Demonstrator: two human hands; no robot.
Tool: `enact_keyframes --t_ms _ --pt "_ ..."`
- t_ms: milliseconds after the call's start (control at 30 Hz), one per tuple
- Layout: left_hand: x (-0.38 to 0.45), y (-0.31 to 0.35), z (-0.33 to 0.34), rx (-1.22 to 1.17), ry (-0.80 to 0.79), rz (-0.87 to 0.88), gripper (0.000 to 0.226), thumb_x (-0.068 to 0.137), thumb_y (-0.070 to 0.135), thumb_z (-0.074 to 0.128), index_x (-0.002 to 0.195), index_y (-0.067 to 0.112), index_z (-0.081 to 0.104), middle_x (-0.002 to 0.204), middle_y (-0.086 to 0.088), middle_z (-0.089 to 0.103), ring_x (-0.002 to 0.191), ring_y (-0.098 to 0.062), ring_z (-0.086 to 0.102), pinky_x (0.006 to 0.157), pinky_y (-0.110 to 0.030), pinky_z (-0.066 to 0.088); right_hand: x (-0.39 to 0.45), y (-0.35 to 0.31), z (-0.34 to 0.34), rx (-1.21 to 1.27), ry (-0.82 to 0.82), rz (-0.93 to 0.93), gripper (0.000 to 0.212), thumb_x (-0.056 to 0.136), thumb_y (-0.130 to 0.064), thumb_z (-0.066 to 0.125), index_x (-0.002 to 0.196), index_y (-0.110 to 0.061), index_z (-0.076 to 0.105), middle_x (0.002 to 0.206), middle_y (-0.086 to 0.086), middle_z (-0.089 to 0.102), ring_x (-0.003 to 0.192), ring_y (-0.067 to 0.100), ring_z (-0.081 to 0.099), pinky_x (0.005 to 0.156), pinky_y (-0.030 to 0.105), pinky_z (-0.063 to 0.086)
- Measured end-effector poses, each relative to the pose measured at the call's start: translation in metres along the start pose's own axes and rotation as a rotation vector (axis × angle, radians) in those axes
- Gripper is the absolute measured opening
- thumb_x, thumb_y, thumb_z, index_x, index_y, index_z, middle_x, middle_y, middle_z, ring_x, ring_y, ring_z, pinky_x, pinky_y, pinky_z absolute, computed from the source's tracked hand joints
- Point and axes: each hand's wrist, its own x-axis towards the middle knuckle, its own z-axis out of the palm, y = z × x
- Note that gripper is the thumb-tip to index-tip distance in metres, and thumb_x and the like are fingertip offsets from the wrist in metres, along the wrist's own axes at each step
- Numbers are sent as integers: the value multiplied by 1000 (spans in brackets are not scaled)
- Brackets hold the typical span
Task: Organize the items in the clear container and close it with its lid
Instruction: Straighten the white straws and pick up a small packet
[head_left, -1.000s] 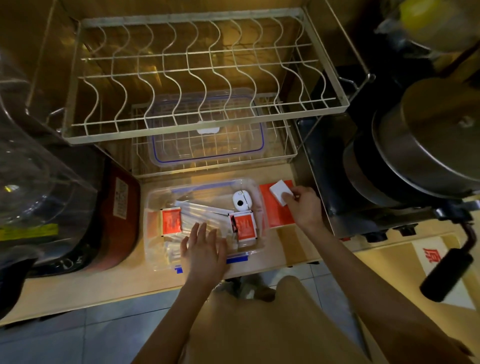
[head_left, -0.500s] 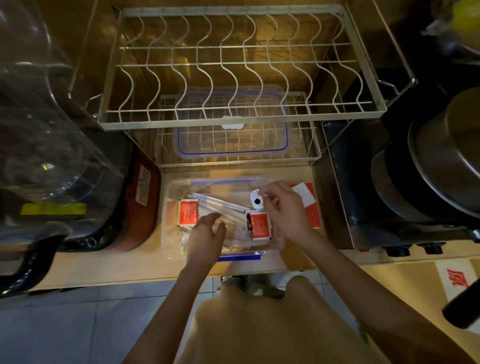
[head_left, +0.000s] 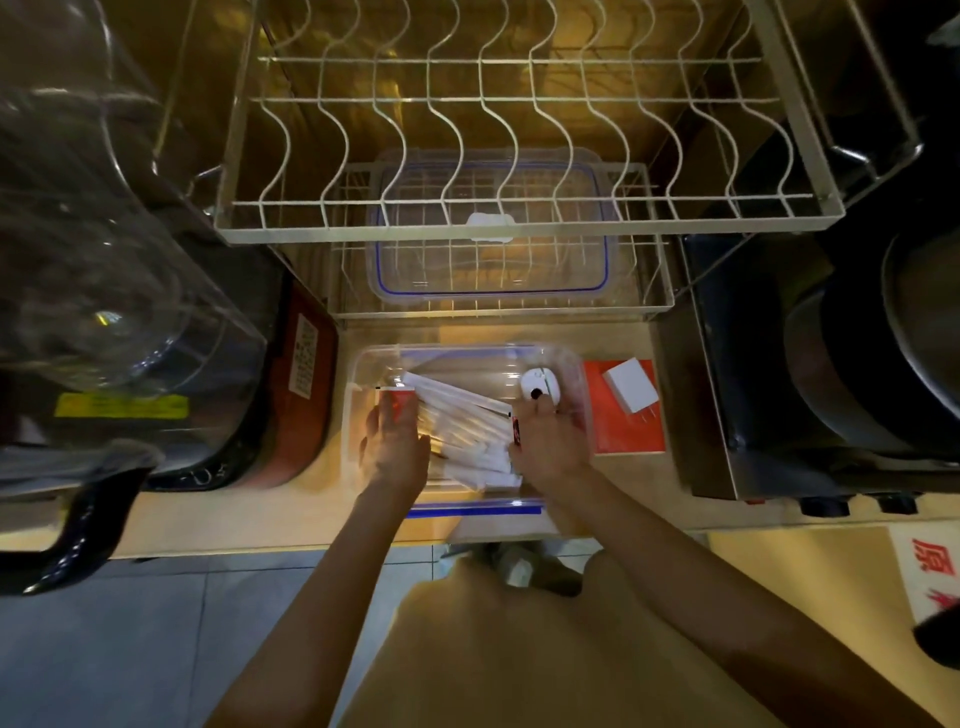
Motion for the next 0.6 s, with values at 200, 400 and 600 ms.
enact_keyframes --t_ms 200,400,600 --pt "6 2 -1 80 36 -5 44 93 18 46 135 21 35 142 -14 38 124 -35 43 96 -44 44 3 0 0 -42 -38 2 58 91 -21 54 143 -13 30 149 14 26 118 37 54 95 45 47" --pt "14 5 -6 127 2 2 40 89 13 48 129 16 40 133 -17 47 113 -35 52 89 -42 47 4 1 -3 -21 -71 22 65 87 -13 59 143 -10 26 147 14 29 119 37 53 92 45 51" --pt "10 8 -7 136 97 -30 44 91 2 41 134 8 34 123 -19 56 107 -35 60 85 -40 49 0 1 -8 15 15 39 48 88 -11 59 131 -3 39 125 17 56 105 32 64 83 40 55"
